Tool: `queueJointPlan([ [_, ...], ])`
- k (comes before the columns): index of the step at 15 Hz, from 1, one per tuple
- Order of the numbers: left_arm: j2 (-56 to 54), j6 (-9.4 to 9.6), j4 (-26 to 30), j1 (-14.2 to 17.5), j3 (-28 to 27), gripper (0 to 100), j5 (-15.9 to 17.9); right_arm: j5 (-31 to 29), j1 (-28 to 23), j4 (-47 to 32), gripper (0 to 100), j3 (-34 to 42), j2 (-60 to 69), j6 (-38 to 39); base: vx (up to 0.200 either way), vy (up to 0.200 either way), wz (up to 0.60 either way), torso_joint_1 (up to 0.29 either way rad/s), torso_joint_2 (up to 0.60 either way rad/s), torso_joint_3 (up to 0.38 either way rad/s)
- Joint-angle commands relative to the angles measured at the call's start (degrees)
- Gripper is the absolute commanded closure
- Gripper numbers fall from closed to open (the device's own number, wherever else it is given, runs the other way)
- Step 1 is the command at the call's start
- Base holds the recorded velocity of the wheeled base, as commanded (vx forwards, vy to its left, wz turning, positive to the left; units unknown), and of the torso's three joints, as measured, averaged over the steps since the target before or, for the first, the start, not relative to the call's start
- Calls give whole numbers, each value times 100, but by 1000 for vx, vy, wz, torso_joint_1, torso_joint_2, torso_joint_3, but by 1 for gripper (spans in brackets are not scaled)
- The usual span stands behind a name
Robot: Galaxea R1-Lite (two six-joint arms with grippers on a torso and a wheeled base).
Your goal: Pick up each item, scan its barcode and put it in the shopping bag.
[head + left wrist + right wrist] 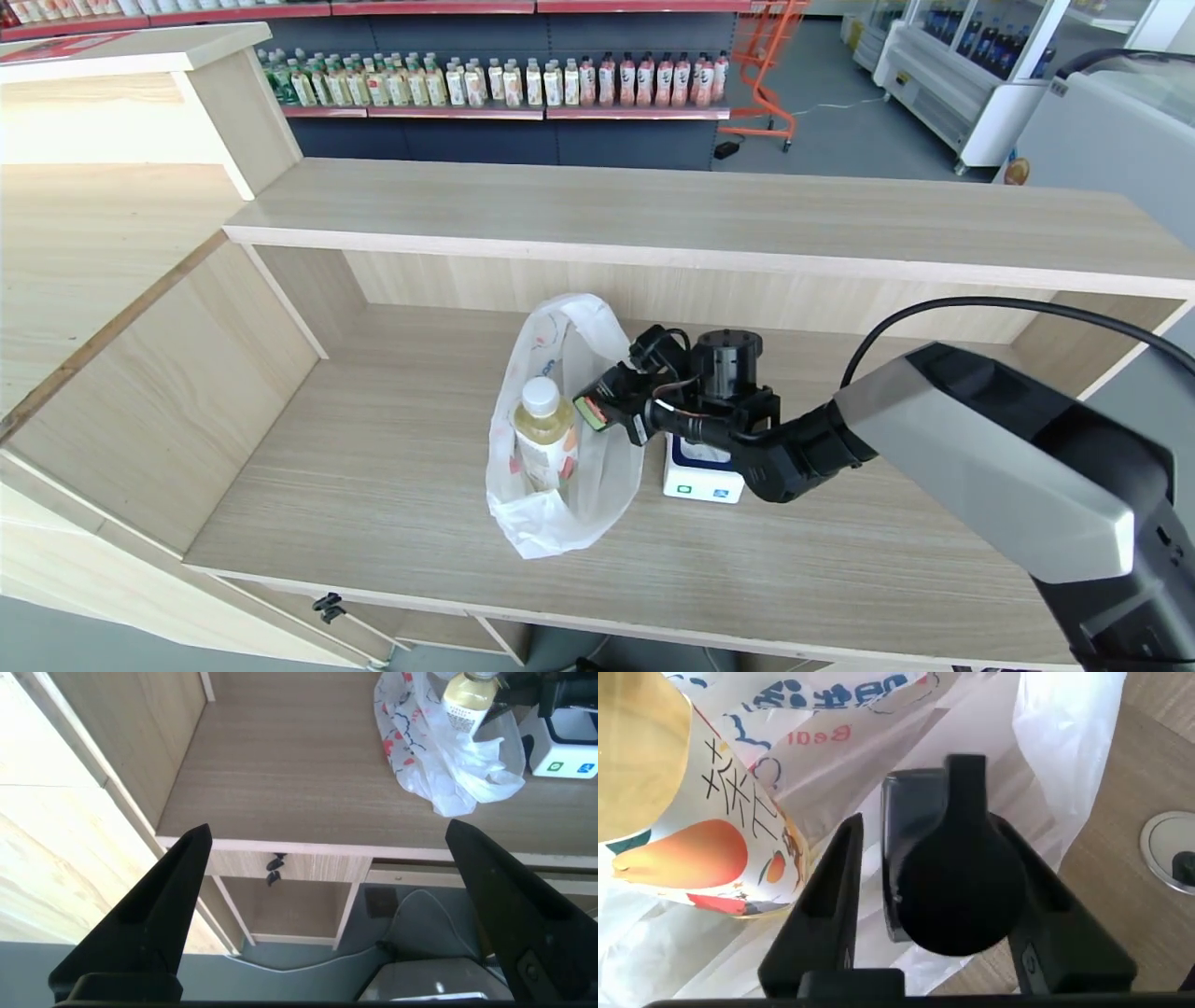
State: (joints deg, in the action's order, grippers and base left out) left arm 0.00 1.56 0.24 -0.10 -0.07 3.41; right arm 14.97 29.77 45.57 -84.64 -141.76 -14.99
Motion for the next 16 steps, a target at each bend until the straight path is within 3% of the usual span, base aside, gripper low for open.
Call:
queueJointPlan([
  [1, 9, 2, 2, 1, 7, 0, 1, 6, 3, -30, 0, -61, -35, 32, 0, 0, 0, 0, 0, 0],
  [4, 9, 2, 2, 1, -1, 0, -7, 32, -94, -154, 0, 255, 703, 1034, 0, 0, 0, 0, 0, 0],
  [7, 9, 2, 2, 1, -1, 0, 1, 375, -745, -1199, 0, 1635, 2918, 2282, 0, 0, 0, 0, 0, 0],
  [9, 0, 2, 2, 1, -1, 0, -7, 1377, -1474, -2491, 0, 2681, 4966, 2449, 0, 0, 0, 0, 0, 0],
  [10, 9, 2, 2, 1, -1, 0, 1, 1412, -1738, -3001, 0, 3199, 5906, 2449, 0, 0, 0, 0, 0, 0],
  [14, 9, 2, 2, 1, -1, 0, 1, 1166, -3091, -3221, 0, 5810, 8692, 1965, 0, 0, 0, 0, 0, 0],
  [16, 9, 2, 2, 1, -1, 0, 1, 551, -3346, -3388, 0, 7295, 10186, 1798, 0, 0, 0, 0, 0, 0],
])
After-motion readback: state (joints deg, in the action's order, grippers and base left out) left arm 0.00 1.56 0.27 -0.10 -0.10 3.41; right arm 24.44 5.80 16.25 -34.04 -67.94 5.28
